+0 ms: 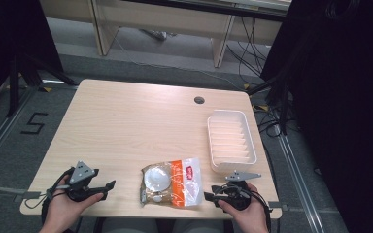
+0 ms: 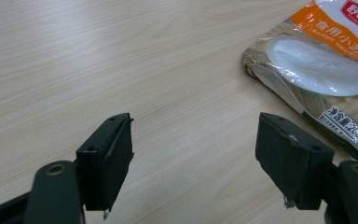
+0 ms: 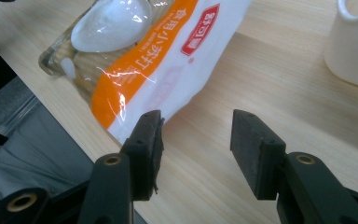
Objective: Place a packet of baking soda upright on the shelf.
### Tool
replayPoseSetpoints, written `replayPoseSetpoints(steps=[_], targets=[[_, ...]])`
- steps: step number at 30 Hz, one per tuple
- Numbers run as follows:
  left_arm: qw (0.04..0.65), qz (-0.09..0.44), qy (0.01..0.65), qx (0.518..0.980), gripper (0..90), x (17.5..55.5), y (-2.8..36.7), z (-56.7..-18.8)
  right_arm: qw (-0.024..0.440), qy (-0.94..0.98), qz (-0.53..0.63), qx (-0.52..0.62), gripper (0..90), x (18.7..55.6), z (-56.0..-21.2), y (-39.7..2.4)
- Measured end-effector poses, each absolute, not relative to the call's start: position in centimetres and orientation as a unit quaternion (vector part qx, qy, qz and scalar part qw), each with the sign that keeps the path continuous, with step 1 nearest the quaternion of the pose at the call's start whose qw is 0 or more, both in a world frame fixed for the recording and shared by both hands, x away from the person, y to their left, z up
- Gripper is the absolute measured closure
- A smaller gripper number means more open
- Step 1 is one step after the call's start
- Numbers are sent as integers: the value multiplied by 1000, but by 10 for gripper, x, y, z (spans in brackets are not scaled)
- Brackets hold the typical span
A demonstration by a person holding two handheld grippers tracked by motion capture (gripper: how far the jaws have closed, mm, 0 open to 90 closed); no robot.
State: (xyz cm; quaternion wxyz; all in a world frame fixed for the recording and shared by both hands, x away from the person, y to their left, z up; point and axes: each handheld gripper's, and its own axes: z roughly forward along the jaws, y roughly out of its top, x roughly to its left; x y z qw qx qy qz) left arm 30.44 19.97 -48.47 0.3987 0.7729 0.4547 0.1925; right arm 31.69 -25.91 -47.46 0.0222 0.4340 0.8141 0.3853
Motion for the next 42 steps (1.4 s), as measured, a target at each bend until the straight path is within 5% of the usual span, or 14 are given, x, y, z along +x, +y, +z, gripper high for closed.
replayPoseSetpoints(steps=[42], targets=[[401,182,445,780,275,303,197,-485,-31,814,333,475,501,337,-492,-219]])
